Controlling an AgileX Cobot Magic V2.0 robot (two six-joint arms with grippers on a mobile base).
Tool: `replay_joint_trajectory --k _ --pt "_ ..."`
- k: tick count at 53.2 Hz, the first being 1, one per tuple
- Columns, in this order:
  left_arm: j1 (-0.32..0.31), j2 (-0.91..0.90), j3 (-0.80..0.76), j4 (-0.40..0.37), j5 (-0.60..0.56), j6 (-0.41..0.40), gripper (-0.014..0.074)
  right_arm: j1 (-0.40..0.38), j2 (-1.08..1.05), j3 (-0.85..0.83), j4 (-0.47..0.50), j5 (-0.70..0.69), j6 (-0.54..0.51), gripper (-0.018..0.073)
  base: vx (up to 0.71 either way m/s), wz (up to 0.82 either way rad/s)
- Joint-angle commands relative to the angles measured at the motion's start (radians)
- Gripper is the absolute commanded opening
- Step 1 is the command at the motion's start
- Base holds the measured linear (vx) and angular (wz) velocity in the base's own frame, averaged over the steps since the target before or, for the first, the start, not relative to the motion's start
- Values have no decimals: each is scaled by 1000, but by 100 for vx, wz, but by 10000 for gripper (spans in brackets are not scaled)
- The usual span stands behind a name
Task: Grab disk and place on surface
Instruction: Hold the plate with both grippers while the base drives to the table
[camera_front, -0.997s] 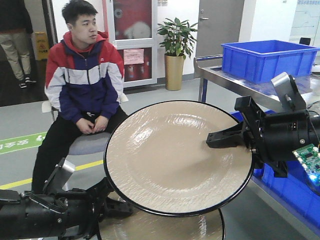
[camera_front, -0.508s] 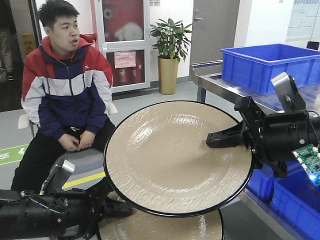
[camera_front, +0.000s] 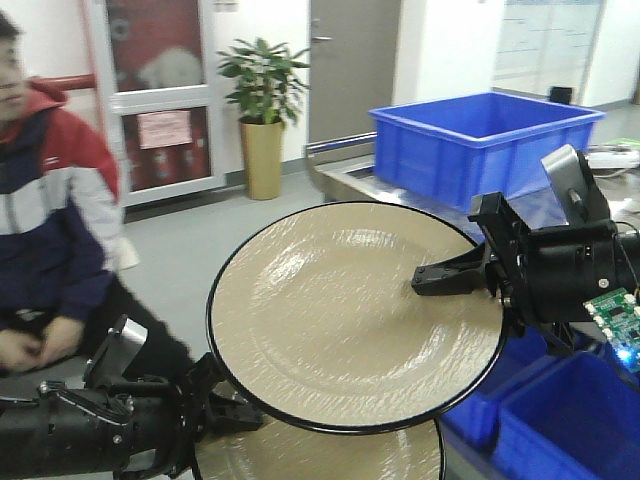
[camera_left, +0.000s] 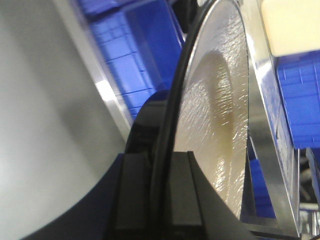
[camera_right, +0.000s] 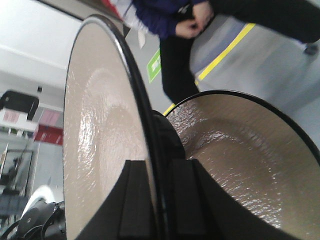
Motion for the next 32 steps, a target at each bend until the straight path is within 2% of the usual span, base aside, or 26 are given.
replay_joint_trajectory --k 1,32 --pt "-2 -48 -35 -89 43 -14 1 -3 -41 -42 114 -35 5 -8 36 -51" --pt "-2 -48 -35 -89 40 -14 1 -3 -41 -42 114 -38 5 -8 29 -62"
